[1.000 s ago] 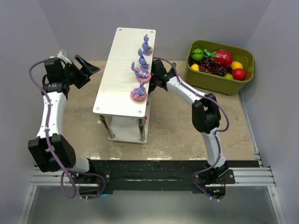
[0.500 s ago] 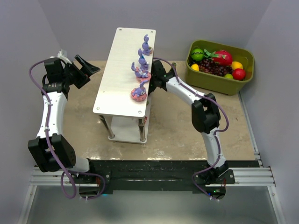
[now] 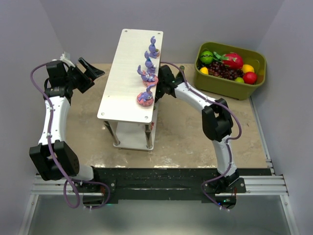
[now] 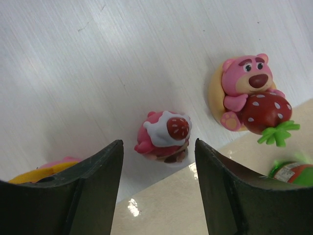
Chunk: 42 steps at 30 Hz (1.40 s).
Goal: Place and organize the plastic toys onto the shelf
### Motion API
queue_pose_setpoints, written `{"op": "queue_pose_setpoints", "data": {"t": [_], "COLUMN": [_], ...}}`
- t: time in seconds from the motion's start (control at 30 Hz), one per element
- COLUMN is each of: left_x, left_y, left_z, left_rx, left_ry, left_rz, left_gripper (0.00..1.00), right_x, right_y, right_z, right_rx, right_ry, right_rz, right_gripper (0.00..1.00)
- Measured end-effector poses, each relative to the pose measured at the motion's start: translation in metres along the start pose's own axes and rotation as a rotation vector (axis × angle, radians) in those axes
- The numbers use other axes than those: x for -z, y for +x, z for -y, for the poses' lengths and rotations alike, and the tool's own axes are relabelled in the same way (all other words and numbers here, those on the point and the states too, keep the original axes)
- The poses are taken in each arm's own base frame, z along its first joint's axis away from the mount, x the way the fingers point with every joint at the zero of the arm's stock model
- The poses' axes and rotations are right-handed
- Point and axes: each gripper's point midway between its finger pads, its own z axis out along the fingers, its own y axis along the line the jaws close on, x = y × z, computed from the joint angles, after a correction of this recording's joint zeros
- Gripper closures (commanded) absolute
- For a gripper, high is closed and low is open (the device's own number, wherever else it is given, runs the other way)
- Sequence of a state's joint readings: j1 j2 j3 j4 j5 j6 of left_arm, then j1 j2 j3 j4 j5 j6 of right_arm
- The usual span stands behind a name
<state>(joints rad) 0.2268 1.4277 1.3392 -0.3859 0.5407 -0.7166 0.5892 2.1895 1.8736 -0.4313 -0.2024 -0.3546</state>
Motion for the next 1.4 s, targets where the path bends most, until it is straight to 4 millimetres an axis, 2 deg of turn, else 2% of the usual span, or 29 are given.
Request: {"op": "queue_pose_setpoints", "data": {"t": [0.27,0.47,0.6,0.73,0.97,1.07,1.2,1.33,1.4], "left_x": [0.0,0.002,0.006,0.011,0.011,0.012,0.016,0.022,0.025], "left_y": [-0.001,-0.002,-0.004,-0.005,-0.001,0.001,0.005,0.0,-0.002], "left_z": [-0.001,0.0,0.002,0.005,-0.003,-0.006,-0.01,-0.008,-0.007], "left_rx": [-0.003,-0.005,-0.011,-0.019,-0.006,-0.002,0.0,-0.009,-0.013], "left_ry": [-0.006,-0.01,-0.01,-0.009,-0.04,-0.053,-0.069,-0.083,-0.086], "left_rz": [0.005,0.012,0.025,0.042,0.044,0.044,0.051,0.082,0.096], "left_gripper": [0.0,0.0,0.01,0.01,0.01,0.0,0.0,0.01,0.0], "right_x": [0.017,0.023,0.042,0.068,0.119,0.144,0.183,0.236,0.262], "right_y": [-0.002,0.011,0.019,0.026,0.033,0.053,0.095,0.129,0.136], "right_z": [-0.003,-0.006,-0.007,-0.003,0.02,0.033,0.055,0.08,0.086], "right_rx": [-0.009,-0.017,-0.03,-0.056,-0.164,-0.272,-0.466,-0.711,-0.818], "right_ry": [0.011,0.016,0.029,0.068,0.214,0.343,0.543,0.763,0.839], "right_rz": [0.024,0.015,0.015,0.018,0.06,0.058,0.031,0.066,0.123], "right_gripper": [0.36,0.36,0.36,0.35,0.35,0.34,0.32,0.31,0.31]}}
